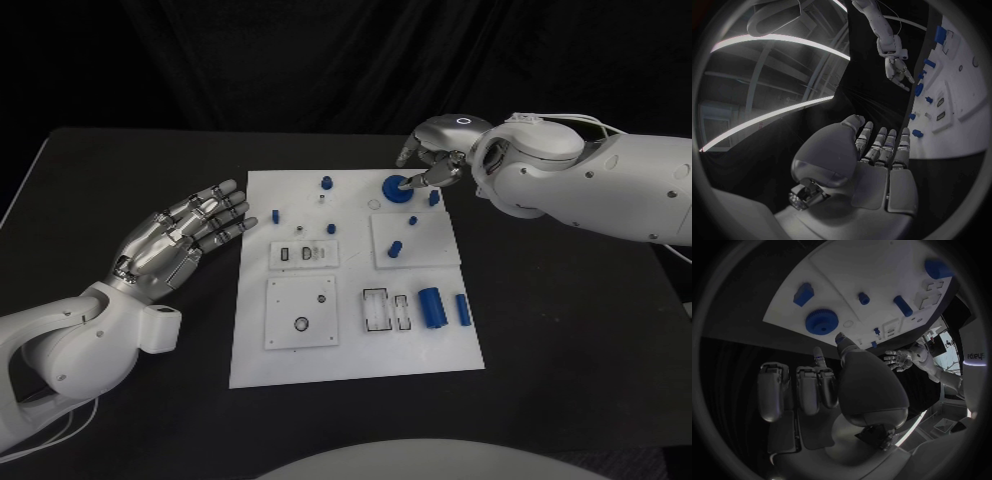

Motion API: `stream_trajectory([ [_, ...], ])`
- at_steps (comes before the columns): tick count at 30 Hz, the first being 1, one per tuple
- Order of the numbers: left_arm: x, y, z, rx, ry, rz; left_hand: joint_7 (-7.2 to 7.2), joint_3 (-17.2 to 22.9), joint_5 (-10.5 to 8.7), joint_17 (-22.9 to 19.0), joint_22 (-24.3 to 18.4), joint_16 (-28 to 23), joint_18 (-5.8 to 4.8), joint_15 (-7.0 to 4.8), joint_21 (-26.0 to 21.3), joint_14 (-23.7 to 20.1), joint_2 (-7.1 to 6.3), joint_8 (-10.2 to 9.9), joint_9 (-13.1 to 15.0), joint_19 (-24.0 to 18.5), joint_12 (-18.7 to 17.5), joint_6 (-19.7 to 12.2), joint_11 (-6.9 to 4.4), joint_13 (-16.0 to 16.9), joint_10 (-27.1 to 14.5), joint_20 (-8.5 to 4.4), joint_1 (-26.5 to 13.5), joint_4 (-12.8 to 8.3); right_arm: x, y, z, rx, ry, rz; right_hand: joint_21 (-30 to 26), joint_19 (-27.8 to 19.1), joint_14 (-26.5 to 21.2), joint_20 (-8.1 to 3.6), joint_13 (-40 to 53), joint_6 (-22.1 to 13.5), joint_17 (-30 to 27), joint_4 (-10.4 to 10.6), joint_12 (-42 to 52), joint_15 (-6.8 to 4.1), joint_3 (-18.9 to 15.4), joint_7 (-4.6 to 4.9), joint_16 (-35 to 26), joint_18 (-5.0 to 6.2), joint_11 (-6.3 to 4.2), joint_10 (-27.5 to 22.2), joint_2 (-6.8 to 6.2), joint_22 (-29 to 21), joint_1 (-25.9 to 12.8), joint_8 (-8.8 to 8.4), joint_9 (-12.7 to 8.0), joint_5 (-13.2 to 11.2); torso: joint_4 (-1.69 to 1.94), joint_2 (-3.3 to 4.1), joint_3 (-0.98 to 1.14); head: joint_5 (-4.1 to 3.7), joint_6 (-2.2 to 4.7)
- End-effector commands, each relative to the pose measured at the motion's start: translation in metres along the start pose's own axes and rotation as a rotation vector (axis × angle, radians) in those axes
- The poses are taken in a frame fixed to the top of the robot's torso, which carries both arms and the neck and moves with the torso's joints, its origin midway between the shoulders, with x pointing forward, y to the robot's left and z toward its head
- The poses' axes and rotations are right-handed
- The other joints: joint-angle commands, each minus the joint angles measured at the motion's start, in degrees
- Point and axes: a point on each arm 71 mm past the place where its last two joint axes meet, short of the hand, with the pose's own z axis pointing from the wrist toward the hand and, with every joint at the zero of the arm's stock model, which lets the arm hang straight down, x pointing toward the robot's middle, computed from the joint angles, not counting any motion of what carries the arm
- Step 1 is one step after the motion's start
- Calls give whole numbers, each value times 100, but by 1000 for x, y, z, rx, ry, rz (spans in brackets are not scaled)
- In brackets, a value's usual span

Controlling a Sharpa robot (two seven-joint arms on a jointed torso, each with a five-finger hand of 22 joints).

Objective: Assemble the parts on the task board

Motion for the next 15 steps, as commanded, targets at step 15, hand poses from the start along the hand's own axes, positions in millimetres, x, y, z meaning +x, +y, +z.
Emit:
stream_trajectory([
  [15,1,-16,0,233,16,-17,54,55,-35,-3,-8,31,-94,43,-19,6,-3,-7,-6,3,44,-2,47,-2,-2,34,-58,4,12,-6,2,55,64,-7,-48,111,614,10,1506,-261,1505,-150,15,29,61,-4,14,-40,-3,615,52,733,115,-18,-184,540,10,1,-5,-6,-3],
])
